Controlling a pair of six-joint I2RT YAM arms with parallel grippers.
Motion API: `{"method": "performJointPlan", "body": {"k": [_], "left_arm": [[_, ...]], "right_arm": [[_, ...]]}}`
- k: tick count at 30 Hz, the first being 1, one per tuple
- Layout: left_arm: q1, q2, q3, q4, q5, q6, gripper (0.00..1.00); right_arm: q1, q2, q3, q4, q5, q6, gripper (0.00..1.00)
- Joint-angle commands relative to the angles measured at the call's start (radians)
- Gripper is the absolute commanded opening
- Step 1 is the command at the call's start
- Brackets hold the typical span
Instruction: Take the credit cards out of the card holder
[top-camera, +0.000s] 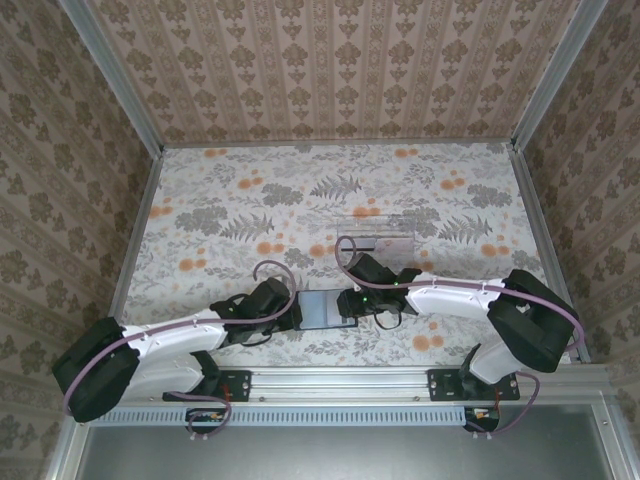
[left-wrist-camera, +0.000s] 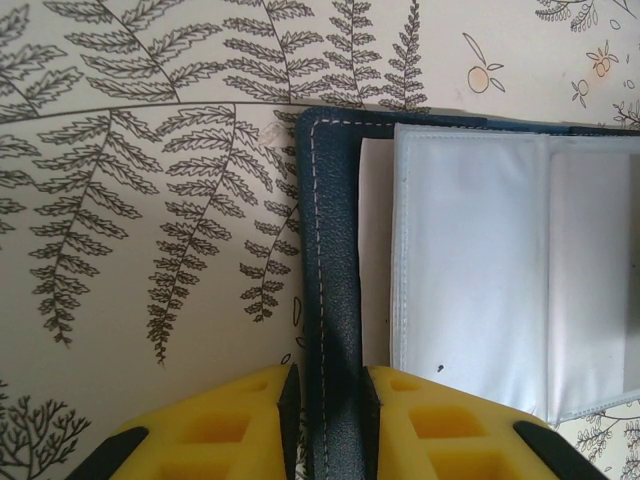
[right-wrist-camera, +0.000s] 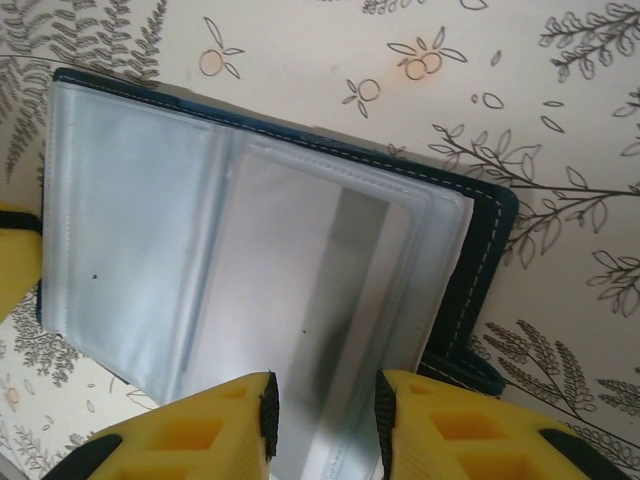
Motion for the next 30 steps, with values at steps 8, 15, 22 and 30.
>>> {"method": "performJointPlan", "body": {"k": [8, 15, 22, 30], "left_arm": [[-0.013, 0.008, 0.008, -0.001, 0.009, -0.015, 0.26], [-0.015, 0.015, 0.012, 0.001, 0.010, -0.015, 0.26], [-0.017, 0.015, 0.009, 0.006, 0.010, -0.015, 0.26], [-0.016, 0.012, 0.008, 0.004, 0.008, -0.015, 0.26]], "right_arm": [[0.006, 0.022, 0.021, -0.019, 0.008, 0.007, 0.35], [0.019, 0.010, 0.035, 0.002, -0.017, 0.001, 0.35], [0.029, 0.002, 0.049, -0.011, -0.012, -0.003, 0.35], [0.029, 0.028, 0.061, -0.064, 0.048, 0.007, 0.35]]}}
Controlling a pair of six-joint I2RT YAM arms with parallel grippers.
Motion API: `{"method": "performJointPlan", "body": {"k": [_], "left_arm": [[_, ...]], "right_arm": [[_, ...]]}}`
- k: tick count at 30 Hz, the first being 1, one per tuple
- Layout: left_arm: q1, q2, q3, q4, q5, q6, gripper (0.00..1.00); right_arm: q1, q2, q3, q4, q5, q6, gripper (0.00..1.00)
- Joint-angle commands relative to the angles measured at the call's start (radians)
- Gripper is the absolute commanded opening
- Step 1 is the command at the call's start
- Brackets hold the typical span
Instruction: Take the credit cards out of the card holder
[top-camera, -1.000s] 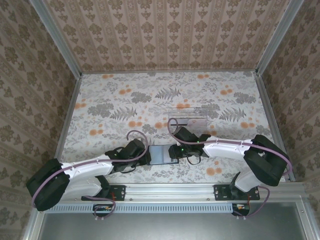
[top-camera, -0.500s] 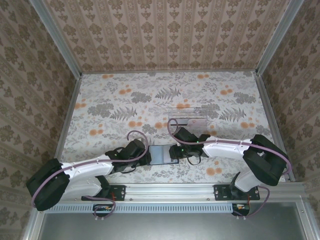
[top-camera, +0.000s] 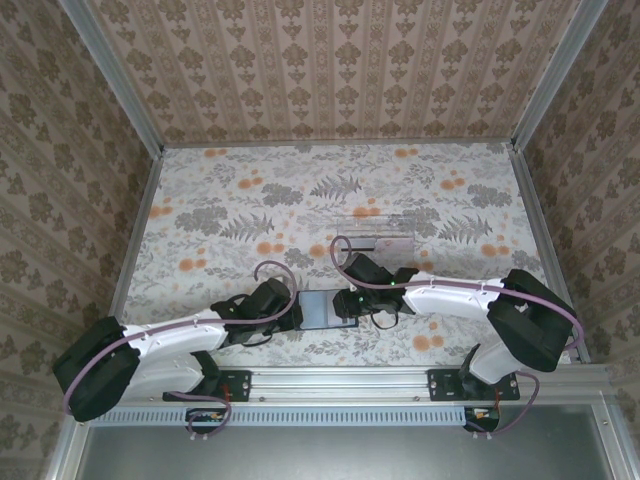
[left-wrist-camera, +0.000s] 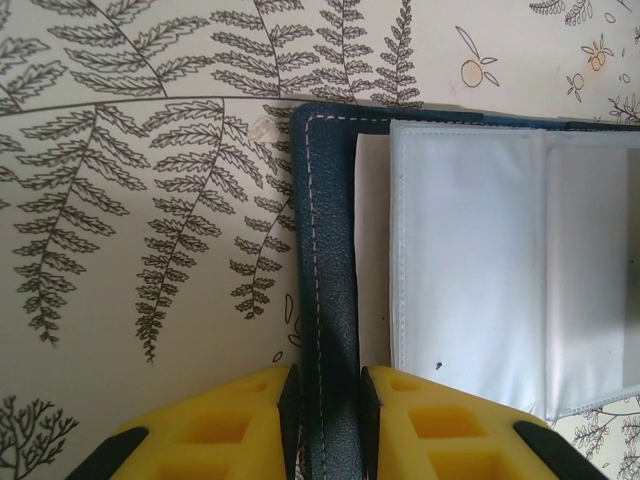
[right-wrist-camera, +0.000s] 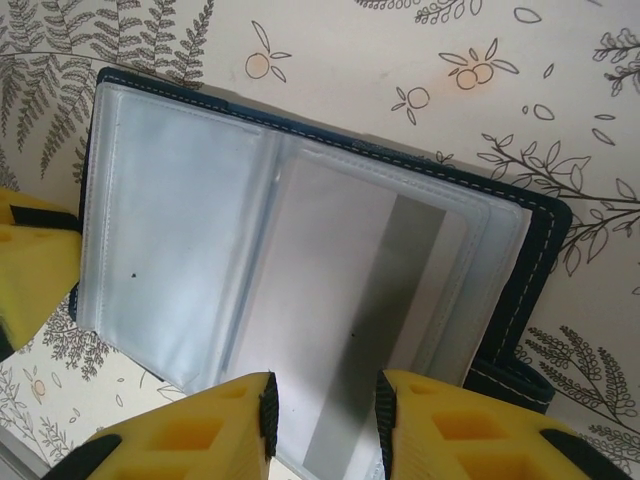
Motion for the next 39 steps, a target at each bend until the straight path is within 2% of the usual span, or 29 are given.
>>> {"method": "performJointPlan", "body": {"k": [1, 6, 12, 25, 39], "left_arm": [[-0.012, 0.007, 0.009, -0.004, 0.008, -0.015, 0.26], [-0.012, 0.007, 0.008, -0.004, 0.007, -0.016, 0.26], [-0.014, 0.007, 0.008, -0.005, 0.006, -0.015, 0.26], [-0.014, 0.027, 0.017, 0.007, 0.012, -0.011, 0.26], [-0.016, 0.033, 0.021, 0.009, 0.011, -0.008, 0.26]], "right_arm": [[0.004, 0.020, 0.024, -0.053, 0.050, 0.008, 0.35], [0.004, 0.038, 0.023, -0.068, 0.074, 0.011, 0.35], [0.004, 0.067, 0.018, -0.012, 0.018, 0.011, 0.35], [0.011, -0.022, 0.029, 0.020, -0.042, 0.006, 0.35], [0.029, -0.018, 0.072, 0.050, -0.100, 0.020, 0.35]]}}
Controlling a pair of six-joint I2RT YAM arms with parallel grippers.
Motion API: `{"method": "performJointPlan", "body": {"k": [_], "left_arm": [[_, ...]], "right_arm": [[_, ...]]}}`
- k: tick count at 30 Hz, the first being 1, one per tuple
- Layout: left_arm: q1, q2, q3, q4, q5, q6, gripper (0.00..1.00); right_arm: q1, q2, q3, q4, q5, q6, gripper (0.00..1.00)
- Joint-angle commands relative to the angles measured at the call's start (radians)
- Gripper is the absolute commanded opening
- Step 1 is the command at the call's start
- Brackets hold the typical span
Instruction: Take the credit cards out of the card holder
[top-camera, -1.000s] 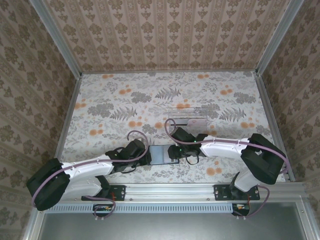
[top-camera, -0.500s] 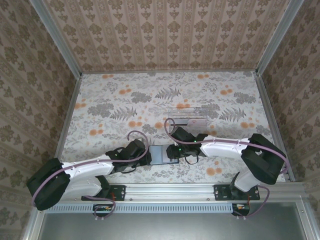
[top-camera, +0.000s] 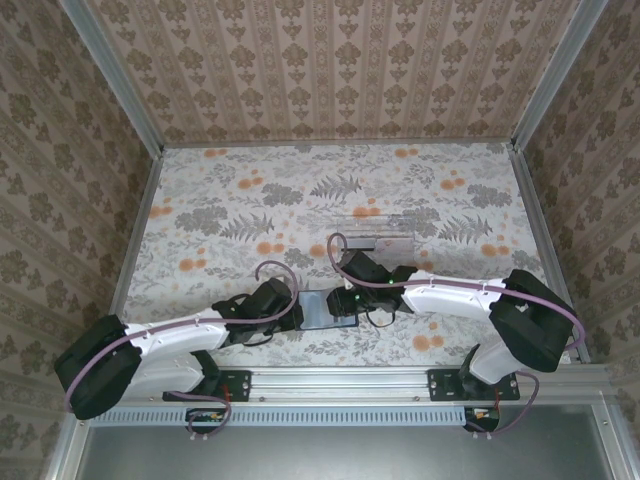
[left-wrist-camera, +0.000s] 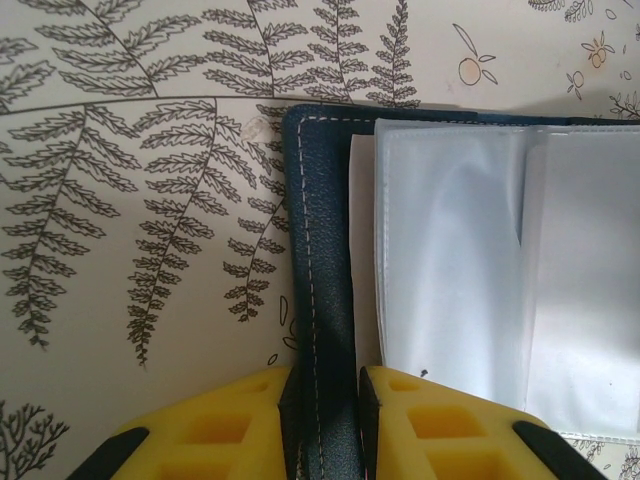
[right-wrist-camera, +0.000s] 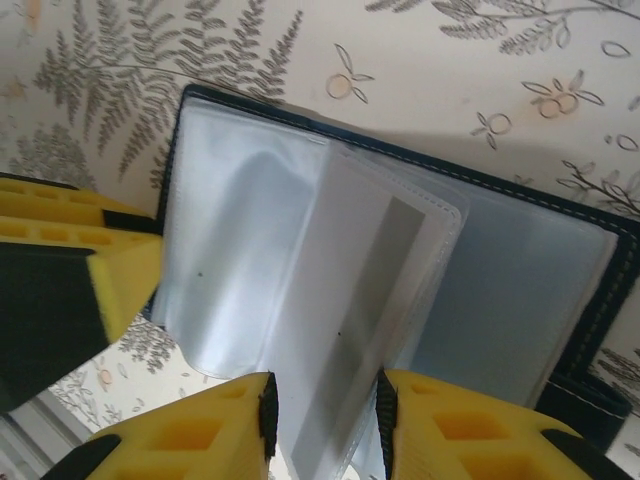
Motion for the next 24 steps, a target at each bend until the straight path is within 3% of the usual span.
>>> {"method": "performJointPlan", "body": {"k": [1, 10, 24], "left_arm": [[-0.011, 0.022, 0.015, 0.008, 0.014, -0.008, 0.26], [-0.010, 0.008, 0.004, 0.004, 0.010, -0.015, 0.26], [-0.002, -0.117, -0.007, -0.113, -0.035, -0.016, 0.26]], "right_arm": [[0.016, -0.013, 0.043, 0.035, -0.052, 0.018, 0.36], [0.027, 0.019, 0.078, 0.047, -0.070, 0.019, 0.36], [0.027, 0.014, 0.053, -0.012, 0.015, -0.014, 0.36]]}}
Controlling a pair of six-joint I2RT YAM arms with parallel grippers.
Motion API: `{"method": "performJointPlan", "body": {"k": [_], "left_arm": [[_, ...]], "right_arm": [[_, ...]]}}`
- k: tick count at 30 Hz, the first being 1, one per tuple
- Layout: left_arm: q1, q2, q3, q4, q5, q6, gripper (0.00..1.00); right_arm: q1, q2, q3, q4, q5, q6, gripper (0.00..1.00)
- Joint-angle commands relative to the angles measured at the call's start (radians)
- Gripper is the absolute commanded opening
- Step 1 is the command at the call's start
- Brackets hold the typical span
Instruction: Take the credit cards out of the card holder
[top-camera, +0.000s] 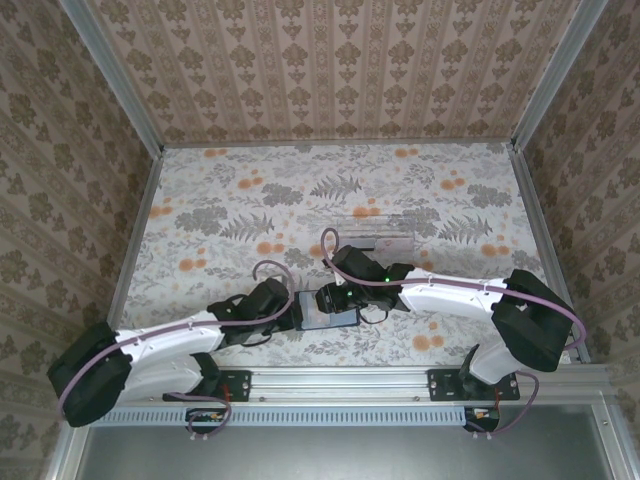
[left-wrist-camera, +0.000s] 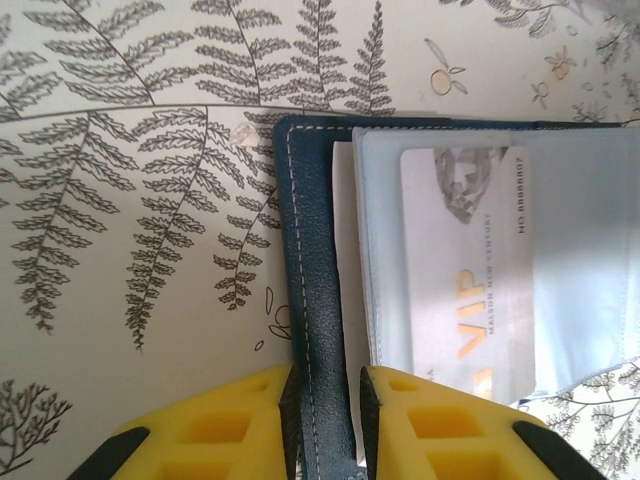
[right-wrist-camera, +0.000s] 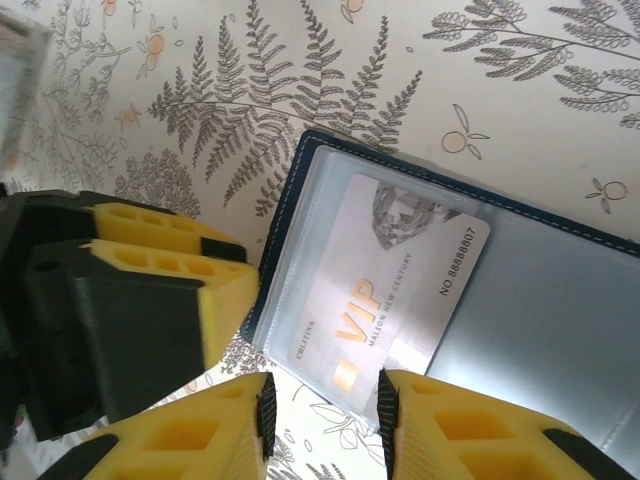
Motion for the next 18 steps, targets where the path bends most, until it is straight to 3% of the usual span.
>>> {"method": "performJointPlan", "body": {"k": [1, 8, 18], "left_arm": [[0.000, -0.064, -0.006, -0.086, -0.035, -0.006, 0.26], [0.012, -0.131, 0.001, -0.082, -0.038, 0.014, 0.26], [0.010, 0.073, 0.072, 0.049, 0.026, 0.051, 0.21]], "right_arm": [[0.004, 0.013, -0.006, -0.040, 0.038, -0.014, 0.36], [-0.012, 0.072, -0.024, 0.052, -0.029, 0.026, 0.32], [-0.083, 0.138, -0.078, 0.178, -0.130, 0.107, 0.30]]}}
